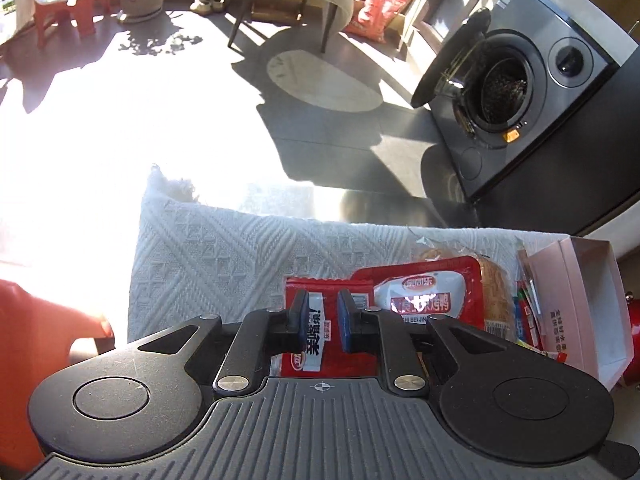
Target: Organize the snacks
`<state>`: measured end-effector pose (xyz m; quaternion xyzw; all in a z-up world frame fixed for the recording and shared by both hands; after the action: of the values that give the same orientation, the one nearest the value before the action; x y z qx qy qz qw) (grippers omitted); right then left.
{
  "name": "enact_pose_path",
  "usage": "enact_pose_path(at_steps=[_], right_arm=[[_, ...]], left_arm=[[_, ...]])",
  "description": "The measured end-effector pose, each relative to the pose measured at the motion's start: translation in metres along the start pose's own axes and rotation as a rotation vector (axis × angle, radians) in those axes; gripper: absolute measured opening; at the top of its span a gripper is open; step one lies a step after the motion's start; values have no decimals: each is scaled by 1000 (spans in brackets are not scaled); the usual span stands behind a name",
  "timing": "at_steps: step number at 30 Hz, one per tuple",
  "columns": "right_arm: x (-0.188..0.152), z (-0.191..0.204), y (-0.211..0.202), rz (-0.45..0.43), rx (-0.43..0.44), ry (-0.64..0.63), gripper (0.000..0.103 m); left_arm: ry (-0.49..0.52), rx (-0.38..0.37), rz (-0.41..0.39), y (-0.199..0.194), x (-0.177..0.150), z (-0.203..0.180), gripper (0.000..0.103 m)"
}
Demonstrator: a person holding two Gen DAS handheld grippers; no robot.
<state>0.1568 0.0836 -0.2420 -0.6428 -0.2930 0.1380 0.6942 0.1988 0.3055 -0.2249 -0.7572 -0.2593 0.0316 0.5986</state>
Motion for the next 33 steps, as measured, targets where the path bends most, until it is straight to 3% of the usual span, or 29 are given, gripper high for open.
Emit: enact_pose_path(at_steps=[3, 6, 11, 14, 15, 16, 19, 20, 22, 25, 26, 30, 33], right_arm=[[-11, -7, -3, 42, 3, 9, 35], [-35, -26, -6, 115, -19, 68, 35], [-75, -61, -11, 173, 12, 180, 36], [-88, -71, -13, 168, 44, 218, 43], [-91, -71, -13, 163, 56, 218, 51], [-91, -71, -12, 161, 63, 218, 66], [-91, -71, -7, 152, 105, 231, 88], [-91, -71, -6, 150, 114, 235, 91], [-90, -67, -1, 149, 127, 231, 103], [-88, -50, 4, 155, 64, 175, 103], [-89, -46, 5, 157, 47, 150, 103], [-98, -33, 10, 134, -2, 66, 103], [-97, -33, 11, 146, 4, 66, 103]], left_arm=[[21, 43, 17, 23, 9, 4, 18], [98, 30, 18, 27, -2, -5, 18], [258, -14, 104, 13, -48, -30, 23], [256, -33, 182, 13, -76, -32, 21], [250, -38, 189, 12, -82, -31, 22], [223, -50, 189, 8, -88, -27, 22], [115, -85, 174, -1, -94, -17, 22], [87, -87, 171, -3, -94, -14, 22], [86, -99, 162, -11, -95, -17, 22], [255, -132, 182, -20, -111, -42, 22], [369, -132, 194, -22, -122, -59, 22], [744, -34, 229, -15, -154, -101, 22], [877, -20, 278, -7, -162, -113, 22]])
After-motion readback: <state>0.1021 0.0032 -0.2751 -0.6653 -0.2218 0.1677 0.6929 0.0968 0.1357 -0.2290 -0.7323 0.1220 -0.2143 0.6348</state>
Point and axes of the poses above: each gripper's, at about its wrist camera, not at the fingertips, and y roughly the way its jaws point, z to its left, x to its top, the point moved 1 cm from there along y, roughly the way its jaws point, and after that the axes turned 11 degrees about z, right-handed, at the moved point
